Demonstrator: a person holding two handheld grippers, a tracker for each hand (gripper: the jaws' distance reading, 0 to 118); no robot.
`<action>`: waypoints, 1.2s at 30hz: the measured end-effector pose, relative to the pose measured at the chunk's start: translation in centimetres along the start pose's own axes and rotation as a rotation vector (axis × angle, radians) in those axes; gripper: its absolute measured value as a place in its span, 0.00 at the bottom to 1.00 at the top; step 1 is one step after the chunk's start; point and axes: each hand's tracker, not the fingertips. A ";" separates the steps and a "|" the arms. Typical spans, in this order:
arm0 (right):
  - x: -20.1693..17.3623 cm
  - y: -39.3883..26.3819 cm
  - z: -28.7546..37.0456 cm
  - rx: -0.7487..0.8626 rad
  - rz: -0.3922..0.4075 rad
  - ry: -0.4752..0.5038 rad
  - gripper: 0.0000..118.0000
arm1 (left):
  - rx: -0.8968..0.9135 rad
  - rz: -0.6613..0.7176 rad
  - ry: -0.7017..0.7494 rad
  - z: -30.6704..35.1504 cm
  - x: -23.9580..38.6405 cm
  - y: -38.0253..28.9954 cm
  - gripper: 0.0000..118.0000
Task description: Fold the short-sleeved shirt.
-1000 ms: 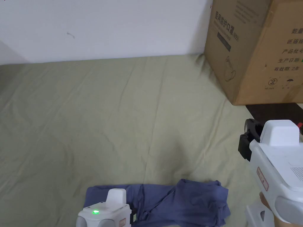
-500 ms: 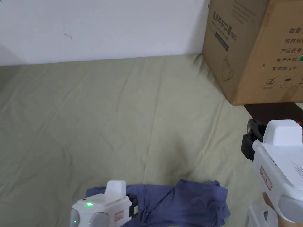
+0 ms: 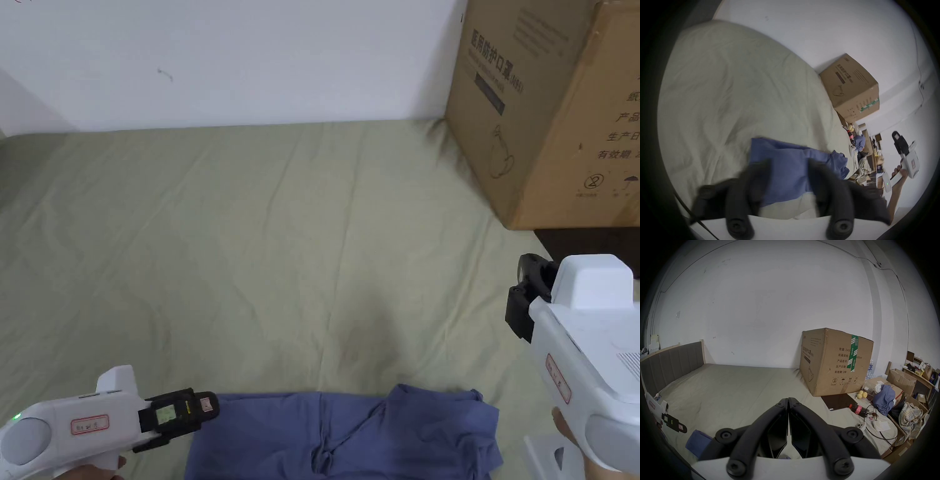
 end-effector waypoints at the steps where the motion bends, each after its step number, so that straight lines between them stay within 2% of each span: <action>1: -0.1 -0.1 -0.1 -0.003 0.003 0.001 0.00 | -0.028 0.015 0.012 -0.4 -0.7 0.0 0.66; 2: -0.2 -0.1 -0.2 -0.007 0.007 0.002 0.00 | -0.055 0.029 0.024 -0.9 -1.2 -0.2 0.81; 3: -0.3 -0.1 -0.3 -0.010 0.009 0.002 0.00 | -0.082 0.035 0.022 -1.3 -1.7 -0.3 0.92; 7: -0.5 -0.4 -0.7 -0.023 0.019 0.003 0.00 | -0.100 0.012 0.020 -3.0 -2.9 -1.0 0.92; 8: -0.5 -0.5 -0.7 -0.026 0.022 0.002 0.00 | -0.112 0.007 0.017 -3.5 -3.2 -1.1 0.88; 11: -0.6 -0.6 -1.0 -0.037 0.030 0.000 0.00 | -0.130 0.003 -0.003 -4.7 -3.7 -1.3 0.50; 12: -0.5 -0.7 -1.0 -0.039 0.031 -0.001 0.00 | -0.142 0.007 -0.004 -5.3 -3.8 -1.3 0.43; 14: -0.5 -0.8 -1.2 -0.045 0.034 -0.005 0.00 | -0.145 0.016 0.008 -5.7 -3.8 -1.5 0.37; 16: -0.3 -0.9 -1.2 -0.047 0.031 -0.008 0.00 | -0.134 0.020 0.007 -5.7 -3.9 -1.5 0.19; 18: -0.2 -1.0 -1.3 -0.052 0.028 -0.009 0.00 | -0.123 0.026 0.012 -5.4 -3.5 -1.8 0.15; 24: -0.2 -0.8 -1.4 -0.049 0.028 -0.005 0.00 | -0.087 -0.117 0.114 -3.5 -0.3 -1.8 0.12; 28: -0.4 -0.3 -1.2 -0.033 0.025 0.002 0.00 | -0.066 -0.130 0.113 -0.5 0.1 -0.9 0.12; 31: -0.6 -0.1 -1.1 -0.019 0.019 0.010 0.00 | -0.026 -0.171 0.180 2.5 0.0 -0.1 0.11; 36: -0.6 0.0 -0.7 -0.003 0.009 0.026 0.00 | 0.010 -0.158 0.267 6.9 -0.3 1.2 0.11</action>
